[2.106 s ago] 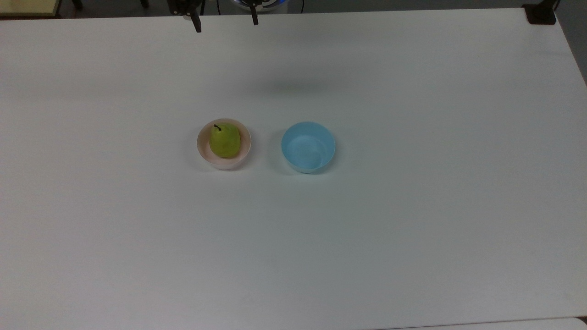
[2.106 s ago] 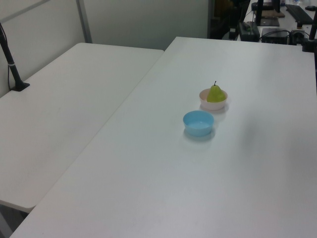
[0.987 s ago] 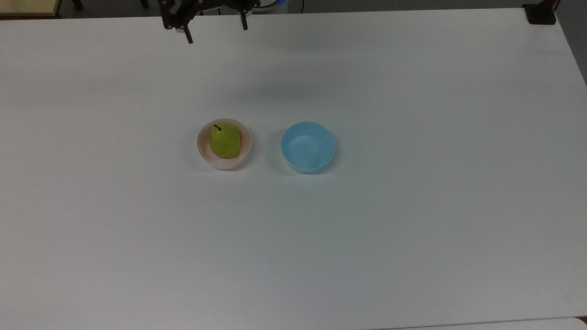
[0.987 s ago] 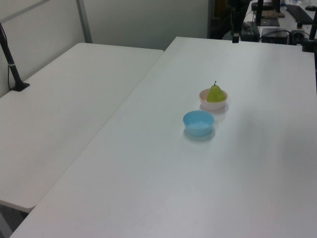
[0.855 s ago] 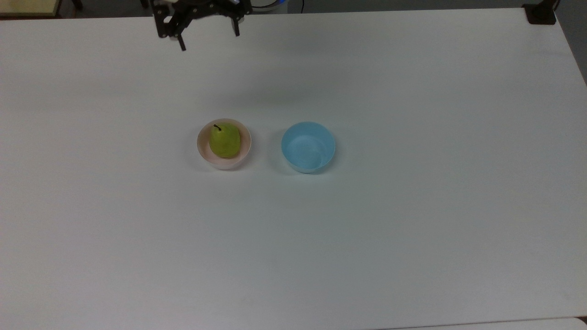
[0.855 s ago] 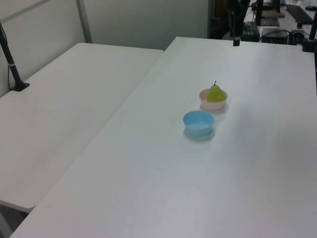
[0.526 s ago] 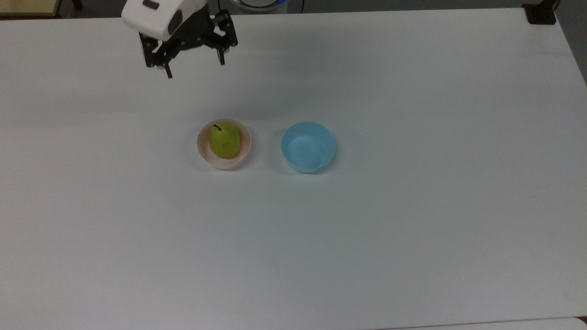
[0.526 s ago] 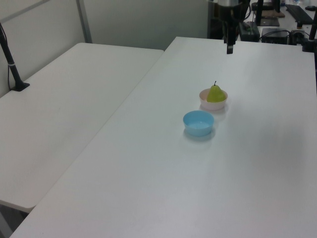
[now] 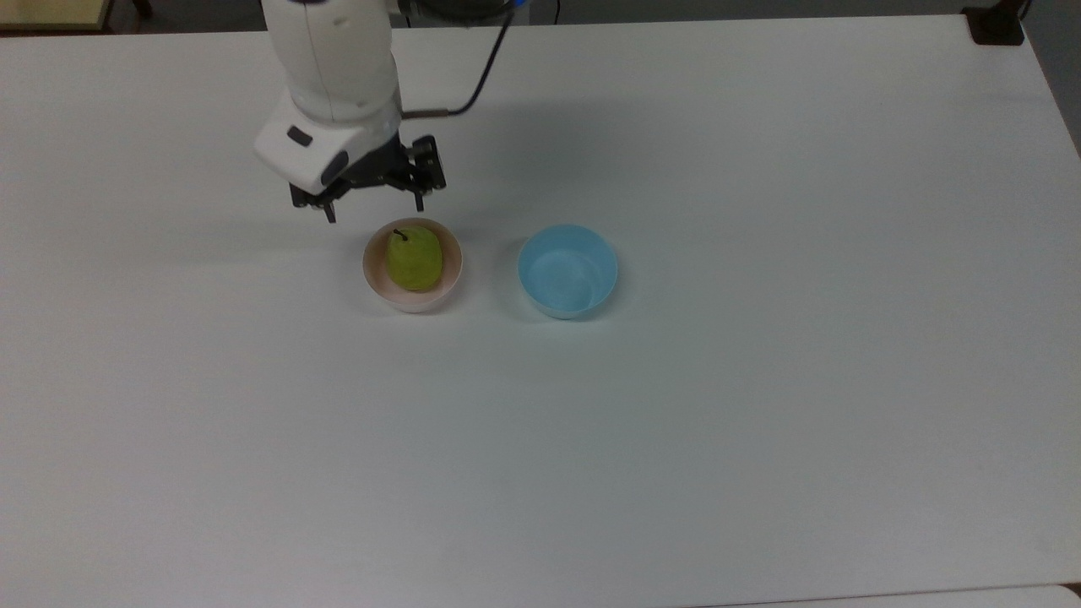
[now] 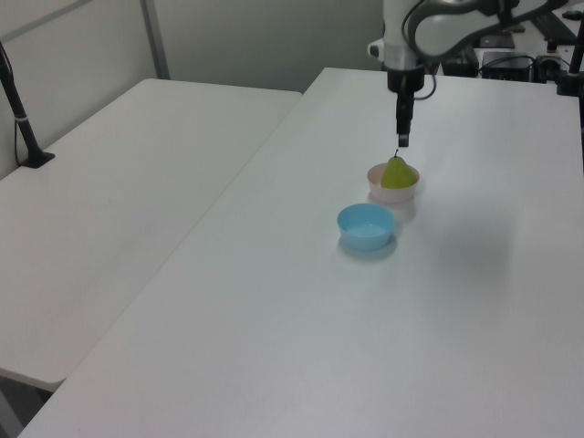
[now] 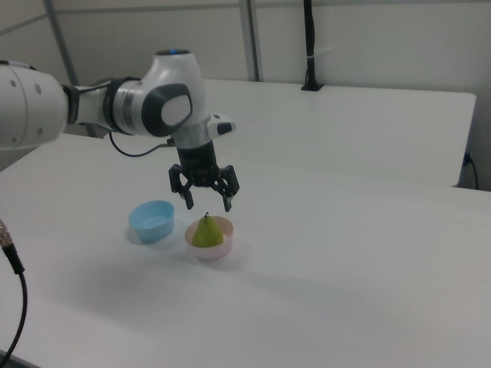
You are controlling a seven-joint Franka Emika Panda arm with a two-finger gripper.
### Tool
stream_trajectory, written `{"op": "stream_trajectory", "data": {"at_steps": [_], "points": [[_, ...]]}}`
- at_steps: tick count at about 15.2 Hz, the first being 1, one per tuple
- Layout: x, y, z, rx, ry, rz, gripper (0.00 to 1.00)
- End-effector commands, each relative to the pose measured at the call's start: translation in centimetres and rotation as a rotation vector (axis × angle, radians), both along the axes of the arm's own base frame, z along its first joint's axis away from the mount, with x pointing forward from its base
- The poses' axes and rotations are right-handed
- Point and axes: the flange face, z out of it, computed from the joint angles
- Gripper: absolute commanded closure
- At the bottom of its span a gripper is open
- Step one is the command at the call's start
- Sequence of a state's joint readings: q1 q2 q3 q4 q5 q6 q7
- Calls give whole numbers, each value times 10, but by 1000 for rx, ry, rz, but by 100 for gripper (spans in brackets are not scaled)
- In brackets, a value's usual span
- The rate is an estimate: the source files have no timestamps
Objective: Pick up a pear from the bowl
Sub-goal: 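Lower the gripper over the green pear and close on it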
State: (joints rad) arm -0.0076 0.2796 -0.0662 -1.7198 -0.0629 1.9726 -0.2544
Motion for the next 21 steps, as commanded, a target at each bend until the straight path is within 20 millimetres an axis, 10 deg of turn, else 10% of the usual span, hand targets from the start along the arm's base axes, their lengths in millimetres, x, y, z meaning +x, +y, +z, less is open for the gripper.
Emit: {"op": "stream_trajectory", "data": {"at_steps": [1, 10, 15, 21], "points": [[2, 10, -23, -15, -3, -69, 0], [3, 23, -66, -14, 7, -100, 4], [2, 29, -73, -7, 9, -109, 99], [2, 25, -46, -1, -21, -118, 100]]}}
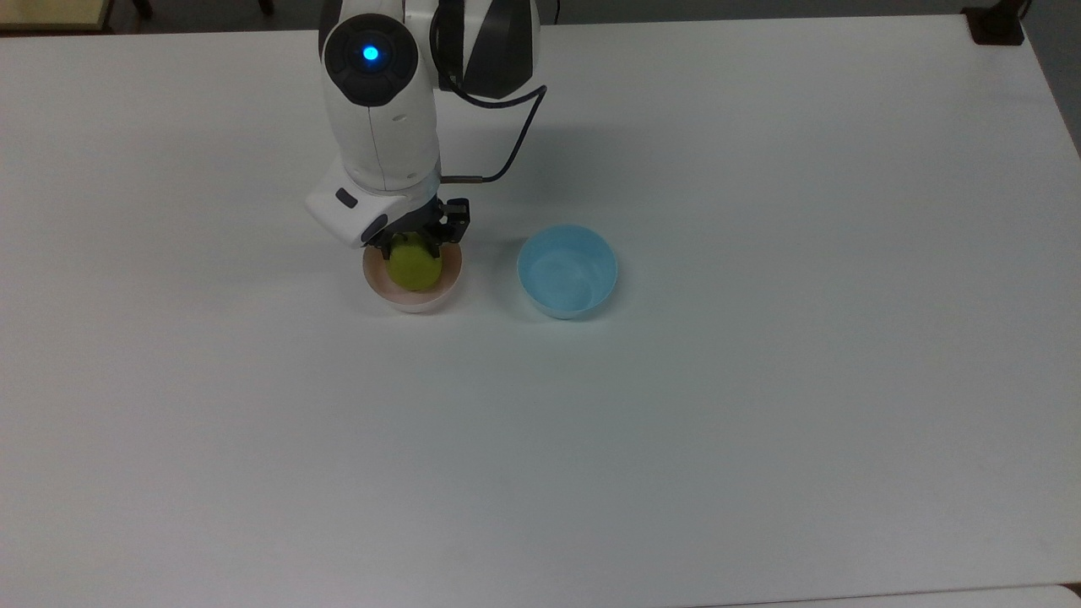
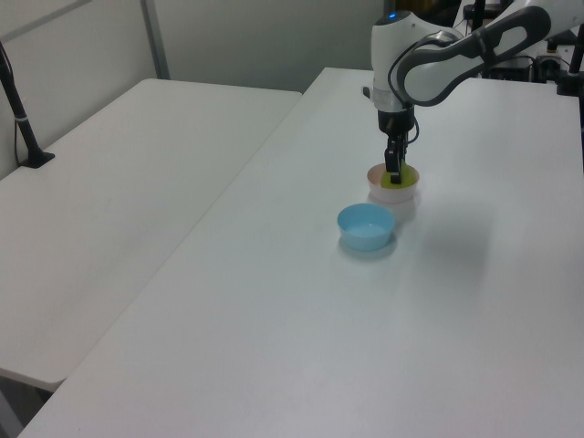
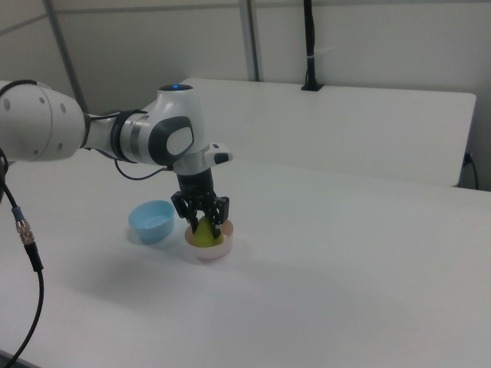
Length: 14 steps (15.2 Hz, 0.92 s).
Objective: Pick up a pear from the bowl
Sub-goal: 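Lift the green pear up out of the pink bowl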
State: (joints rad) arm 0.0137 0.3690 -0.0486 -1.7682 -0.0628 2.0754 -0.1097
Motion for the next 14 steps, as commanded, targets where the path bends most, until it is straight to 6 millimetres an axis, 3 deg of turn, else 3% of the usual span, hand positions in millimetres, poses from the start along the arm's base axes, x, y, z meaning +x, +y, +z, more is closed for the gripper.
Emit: {"op": "stream_trajectory", "data": {"at_steps": [1, 10, 12, 14], "points": [[-7, -1, 34, -2, -48, -19, 100], [-13, -3, 184, 75, -50, -30, 100], [-13, -4, 201, 84, -60, -35, 100], [-13, -19, 205, 83, -67, -41, 100]]}}
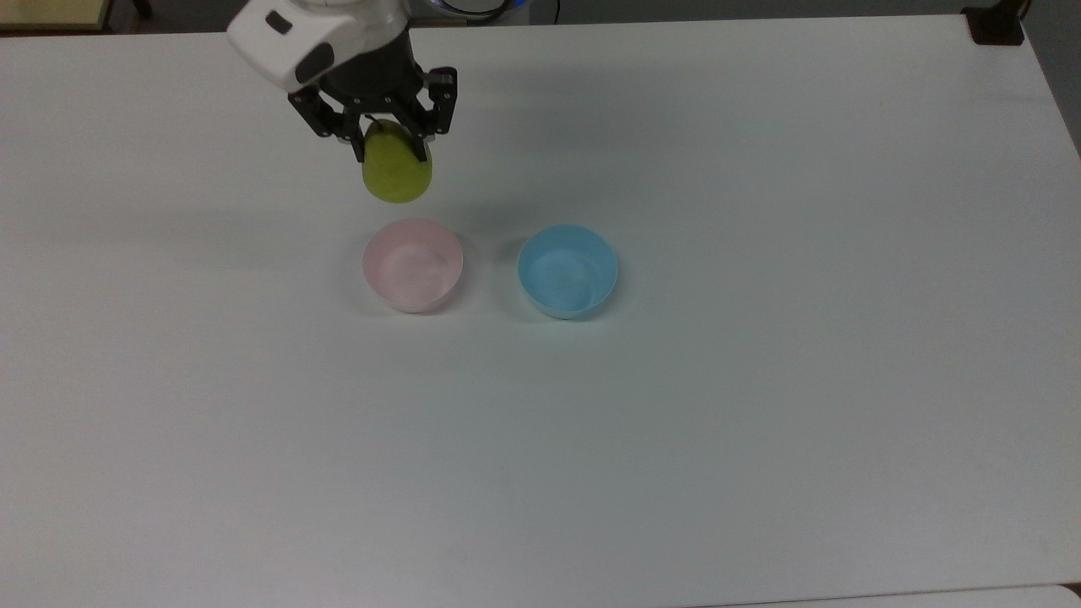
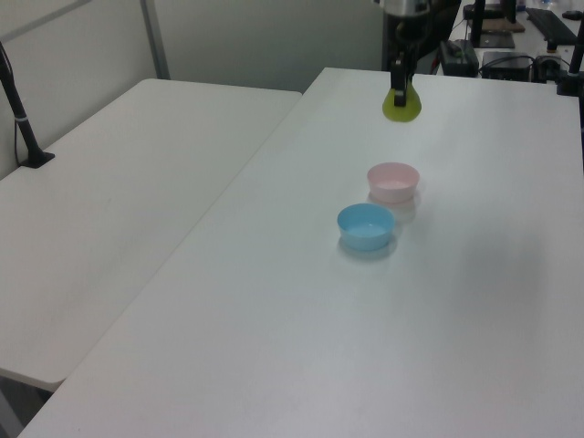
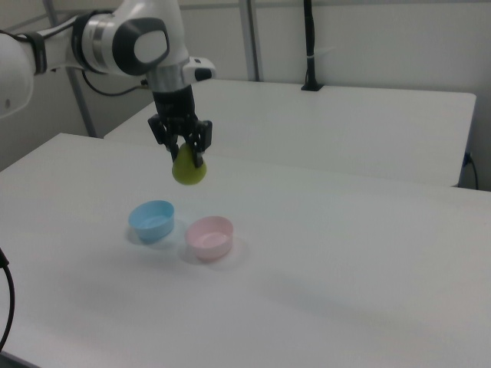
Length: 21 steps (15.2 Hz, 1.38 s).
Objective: Pick up a pear from the bowl
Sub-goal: 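Carry the pear away from the bowls and lower it to the table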
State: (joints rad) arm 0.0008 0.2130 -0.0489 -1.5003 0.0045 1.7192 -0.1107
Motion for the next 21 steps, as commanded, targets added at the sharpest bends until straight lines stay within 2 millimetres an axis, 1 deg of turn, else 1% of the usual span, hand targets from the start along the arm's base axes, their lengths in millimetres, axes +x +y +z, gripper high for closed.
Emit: {"op": "stream_trajectory", "data": {"at_steps": [1, 3, 5, 6, 7, 9, 12, 14, 15, 16, 17, 21], "points": [[-1, -30, 9, 19, 4, 12, 100], [1, -46, 12, 13, -8, 46, 100], [2, -75, 16, 6, -26, 79, 100], [4, -86, 12, 2, -22, 113, 100], [7, -98, 12, -2, -27, 143, 100], [12, -126, 2, -8, -25, 171, 100], [23, -159, -23, -22, -54, 158, 100], [31, -177, -47, -29, -63, 137, 100], [36, -194, -66, -36, -74, 114, 100], [39, -202, -77, -41, -83, 102, 100], [42, -212, -89, -46, -91, 89, 100], [40, -242, -130, -38, -56, 53, 100]]}}
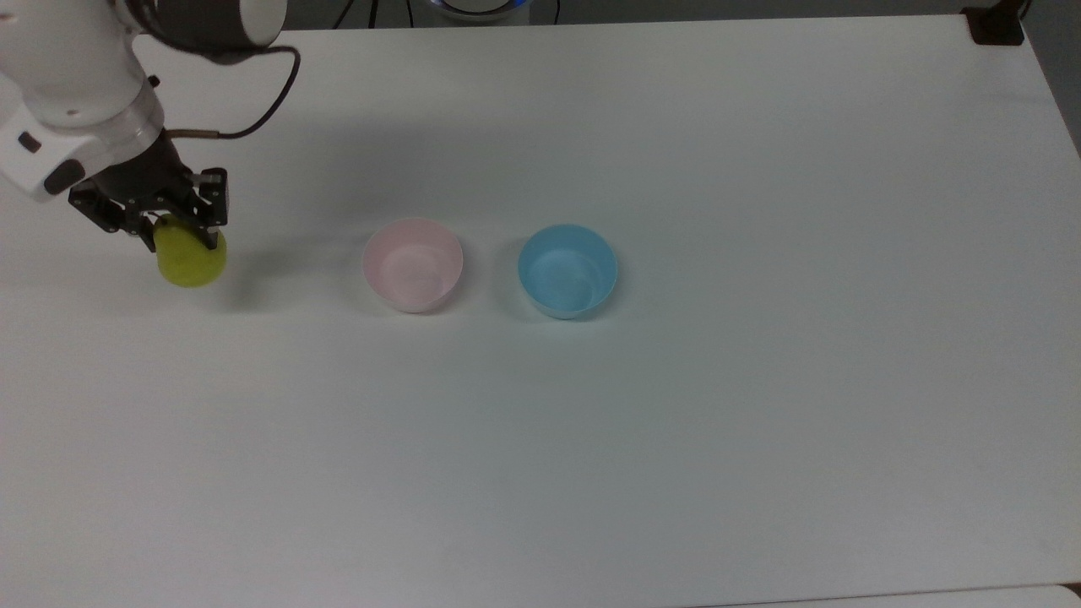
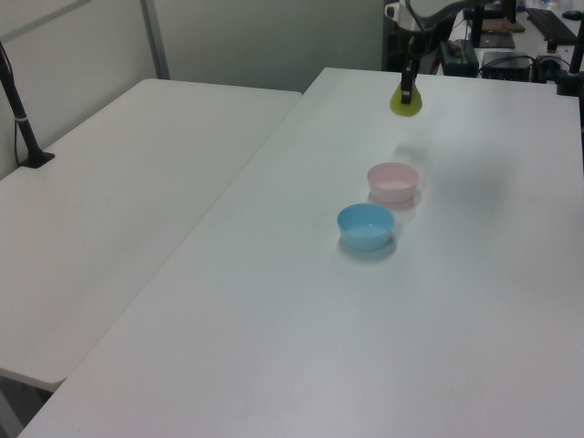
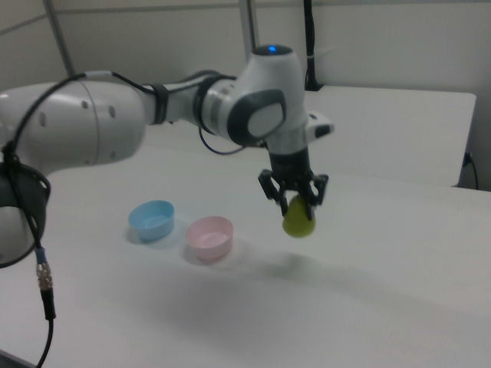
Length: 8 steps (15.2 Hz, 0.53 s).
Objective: Pick up a pear from the bowl
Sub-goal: 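Carry the pear away from the bowls and lower it to the table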
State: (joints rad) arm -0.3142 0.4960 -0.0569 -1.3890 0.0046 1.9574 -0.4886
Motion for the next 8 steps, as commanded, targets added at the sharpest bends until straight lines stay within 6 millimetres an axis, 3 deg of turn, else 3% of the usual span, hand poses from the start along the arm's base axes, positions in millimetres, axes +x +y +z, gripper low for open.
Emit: {"op": "stream_trajectory", "data": {"at_steps": [1, 8], "points": [[3, -24, -20, 0, -14, -15, 100], [9, -35, -73, -2, 4, -27, 100]]}}
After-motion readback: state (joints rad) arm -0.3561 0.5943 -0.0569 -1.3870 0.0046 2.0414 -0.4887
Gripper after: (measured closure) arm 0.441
